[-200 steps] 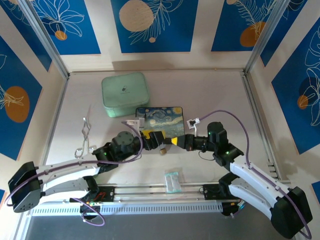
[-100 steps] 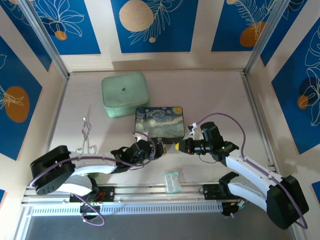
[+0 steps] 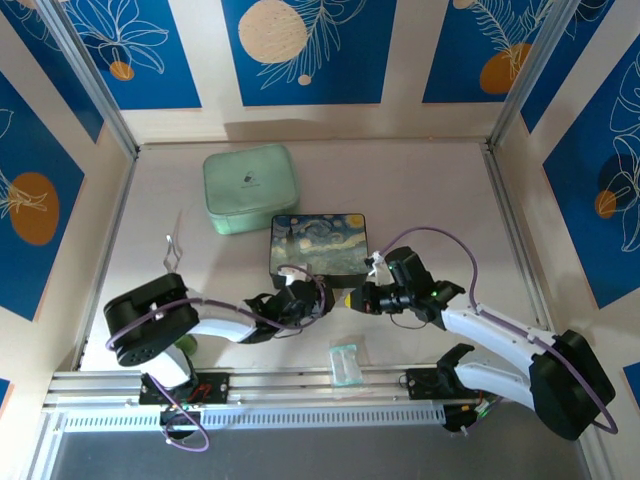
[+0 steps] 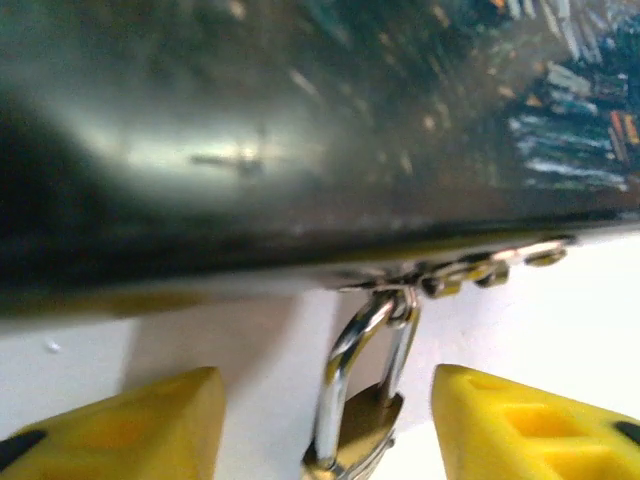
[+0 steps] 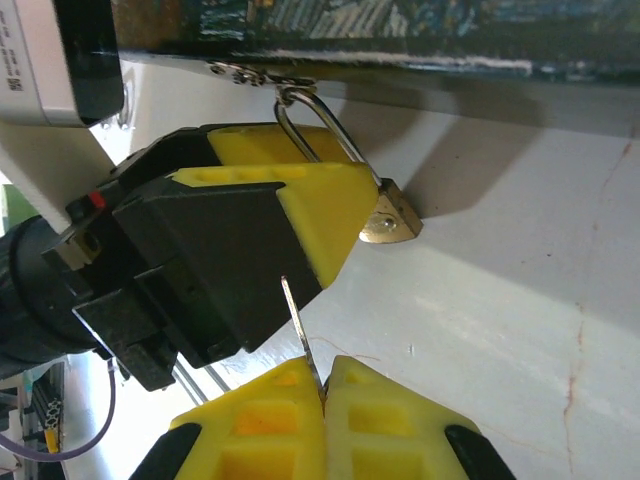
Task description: Unlock the padlock with the key
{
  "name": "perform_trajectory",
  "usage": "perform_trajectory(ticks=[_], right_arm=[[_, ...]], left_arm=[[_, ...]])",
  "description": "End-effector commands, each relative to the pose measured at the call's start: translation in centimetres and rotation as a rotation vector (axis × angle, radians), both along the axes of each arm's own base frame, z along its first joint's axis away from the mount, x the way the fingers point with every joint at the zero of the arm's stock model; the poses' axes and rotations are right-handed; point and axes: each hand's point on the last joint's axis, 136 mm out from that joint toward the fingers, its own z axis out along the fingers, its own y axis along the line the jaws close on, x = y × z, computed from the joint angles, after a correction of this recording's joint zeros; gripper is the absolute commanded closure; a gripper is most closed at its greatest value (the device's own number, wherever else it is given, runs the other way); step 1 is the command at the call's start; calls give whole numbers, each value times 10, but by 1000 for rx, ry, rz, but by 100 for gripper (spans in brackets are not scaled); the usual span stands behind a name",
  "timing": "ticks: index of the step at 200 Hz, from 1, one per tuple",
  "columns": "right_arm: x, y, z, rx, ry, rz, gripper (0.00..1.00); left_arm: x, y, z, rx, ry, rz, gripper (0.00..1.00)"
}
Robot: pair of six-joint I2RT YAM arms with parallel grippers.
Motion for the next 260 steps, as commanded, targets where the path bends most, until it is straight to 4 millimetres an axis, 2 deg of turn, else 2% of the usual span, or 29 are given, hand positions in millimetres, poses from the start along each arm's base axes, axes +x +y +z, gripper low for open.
perform_trajectory(ticks=[1, 37, 71, 105, 131, 159, 183, 206, 260], right_arm=[[4, 0, 1, -25, -13, -6, 100], [4, -8, -11, -63, 6, -44, 100], [1, -9, -18, -54, 24, -53, 100], [-1, -5, -22, 92, 105, -57, 100], [-4, -7, -21, 127, 120, -37, 100], [-9, -9, -18, 188, 195, -18, 100], [-11, -14, -22, 227, 322, -39, 100], [-15, -11, -21, 275, 412, -14, 100], [-11, -9, -29, 268, 422, -39, 100]], left_arm=[[0, -18, 8, -83, 9, -12, 51], [-5, -23, -2, -93, 54, -18, 64], [-7, -19, -11, -66, 84, -3, 76], [-9, -17, -5, -82, 108, 12, 86], [-11, -21, 3, -135, 121, 7, 91], [-13, -26, 12, -228, 136, 7, 96], [-14, -30, 22, -323, 151, 5, 96], [-15, -34, 33, -388, 156, -1, 97], [-16, -42, 42, -516, 182, -15, 100]])
